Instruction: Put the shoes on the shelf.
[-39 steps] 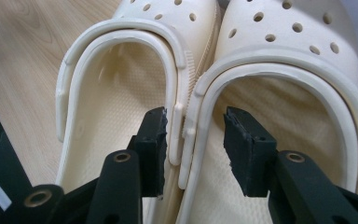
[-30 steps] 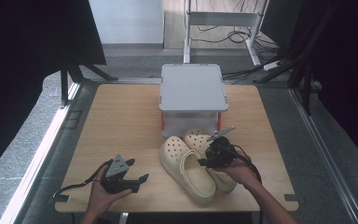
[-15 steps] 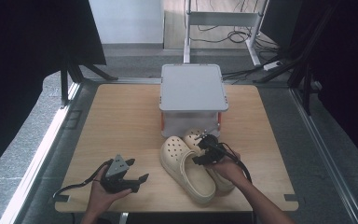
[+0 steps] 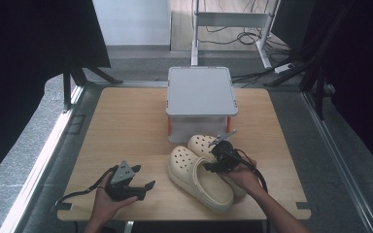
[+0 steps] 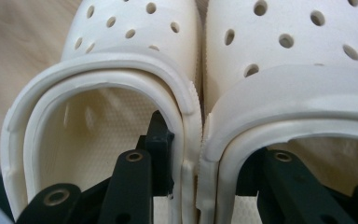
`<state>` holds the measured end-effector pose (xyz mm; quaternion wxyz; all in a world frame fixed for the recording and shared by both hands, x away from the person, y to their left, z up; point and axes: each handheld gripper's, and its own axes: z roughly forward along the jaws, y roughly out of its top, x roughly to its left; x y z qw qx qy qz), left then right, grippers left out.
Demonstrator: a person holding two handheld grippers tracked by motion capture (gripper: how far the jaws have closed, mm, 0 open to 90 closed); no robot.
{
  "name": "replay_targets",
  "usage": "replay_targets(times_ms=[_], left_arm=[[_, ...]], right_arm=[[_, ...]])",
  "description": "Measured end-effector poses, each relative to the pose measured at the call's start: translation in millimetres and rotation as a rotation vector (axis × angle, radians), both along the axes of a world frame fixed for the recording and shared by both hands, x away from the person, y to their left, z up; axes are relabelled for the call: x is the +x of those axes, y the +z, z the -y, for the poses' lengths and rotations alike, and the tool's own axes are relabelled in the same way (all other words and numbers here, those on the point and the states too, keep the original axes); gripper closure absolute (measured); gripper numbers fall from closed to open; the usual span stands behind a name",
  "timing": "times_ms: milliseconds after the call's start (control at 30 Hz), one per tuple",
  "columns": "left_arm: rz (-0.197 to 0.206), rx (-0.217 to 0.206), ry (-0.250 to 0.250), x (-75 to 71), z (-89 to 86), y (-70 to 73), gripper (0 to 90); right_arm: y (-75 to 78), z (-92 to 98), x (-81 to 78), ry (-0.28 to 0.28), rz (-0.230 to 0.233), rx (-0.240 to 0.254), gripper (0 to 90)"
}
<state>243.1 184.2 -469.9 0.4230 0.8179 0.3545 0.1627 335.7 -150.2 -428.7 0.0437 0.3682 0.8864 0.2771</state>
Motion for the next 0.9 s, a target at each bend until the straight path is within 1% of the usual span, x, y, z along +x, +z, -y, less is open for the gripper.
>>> replay_targets(times_ms=[33,67,167,333,400,633,800,900], left_arm=[[0.0,0.0,0.0,0.0,0.0,0.0,23.6],[0.0,-0.002,0.001,0.0,0.0,0.1,23.6],[-0.001,-0.003,0.001,0.0,-0.2,0.4,23.6],[-0.001,-0.001,0.0,0.4,0.2,-0.2,23.5],[-0.001,-0.002,0.001,0.5,0.4,-0.3,23.6],[-0.005,0.0,0.0,0.7,0.7,-0.7,23.6],[-0.006,0.0,0.0,0.7,0.6,-0.7,23.5],[-0.005,0.002,-0.001,0.8,0.3,-0.5,23.6]], right_arm=[[7.5,4.2,-3.2,0.016,0.0,0.018,66.8],[7.5,4.2,-3.2,0.016,0.0,0.018,66.8],[19.9,10.9,-7.8,0.045,0.004,0.042,66.7],[36.4,15.9,-15.5,0.082,0.02,0.046,66.7],[43.7,17.5,-18.6,0.094,0.024,0.058,66.7],[71.1,16.6,-29.6,0.159,0.053,0.087,66.7],[89.8,14.5,-33.3,0.182,0.074,0.122,66.7],[97.6,13.9,-33.7,0.194,0.084,0.132,66.7]])
